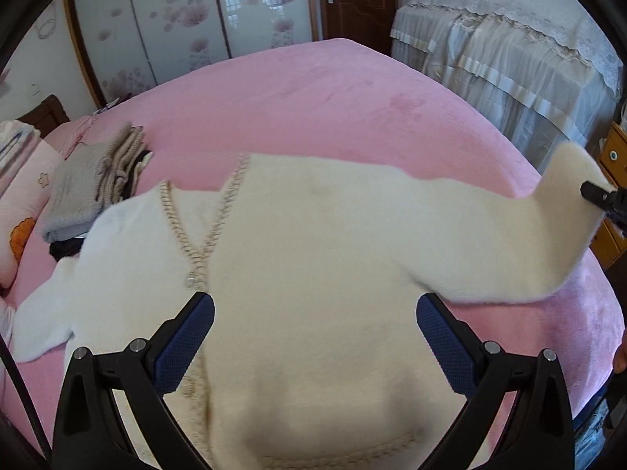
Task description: Fold large clothes
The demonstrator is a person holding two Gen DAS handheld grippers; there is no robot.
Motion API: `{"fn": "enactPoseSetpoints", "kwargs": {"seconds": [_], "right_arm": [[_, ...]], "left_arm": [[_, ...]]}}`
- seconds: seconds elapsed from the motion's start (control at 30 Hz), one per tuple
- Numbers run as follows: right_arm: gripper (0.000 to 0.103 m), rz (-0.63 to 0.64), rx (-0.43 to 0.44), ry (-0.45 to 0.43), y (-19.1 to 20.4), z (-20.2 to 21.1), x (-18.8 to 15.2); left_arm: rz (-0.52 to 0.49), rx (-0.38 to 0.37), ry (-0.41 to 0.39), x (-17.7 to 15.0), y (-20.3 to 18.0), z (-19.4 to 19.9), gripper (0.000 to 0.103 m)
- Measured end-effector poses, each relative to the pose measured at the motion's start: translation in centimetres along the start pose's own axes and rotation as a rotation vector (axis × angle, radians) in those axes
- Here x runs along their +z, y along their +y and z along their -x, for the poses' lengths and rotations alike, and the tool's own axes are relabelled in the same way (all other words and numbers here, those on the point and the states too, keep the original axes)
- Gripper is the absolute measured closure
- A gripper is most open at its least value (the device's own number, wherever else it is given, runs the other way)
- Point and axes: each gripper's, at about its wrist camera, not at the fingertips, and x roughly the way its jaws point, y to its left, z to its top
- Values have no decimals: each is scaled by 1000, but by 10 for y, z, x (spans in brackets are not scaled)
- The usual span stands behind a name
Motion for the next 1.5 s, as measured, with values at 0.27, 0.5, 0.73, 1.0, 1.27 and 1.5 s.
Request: {"fn": "enactPoseSetpoints", "kwargs": {"seconds": [0.27, 0.5, 0.73, 1.0, 1.27, 1.5], "right_arm": [[93, 298, 229, 142, 189, -55, -53], [73, 403, 137, 472, 243, -132, -152], [57, 332, 195, 392, 206, -68, -139], [57, 269, 120, 324, 141, -23, -121], [57, 175, 89, 335, 100, -33, -125], [57, 183, 23, 357, 81, -54, -133]], "left_arm": [[159, 95, -10, -29, 126, 3, 0], [245, 44, 67, -53, 176, -28, 0], [237, -135, 63, -45, 167, -45, 0], [321, -370, 172, -22, 135, -102, 6], [284, -397, 292, -10, 96, -157, 44], [232, -335, 308, 15, 78, -160, 95]]}}
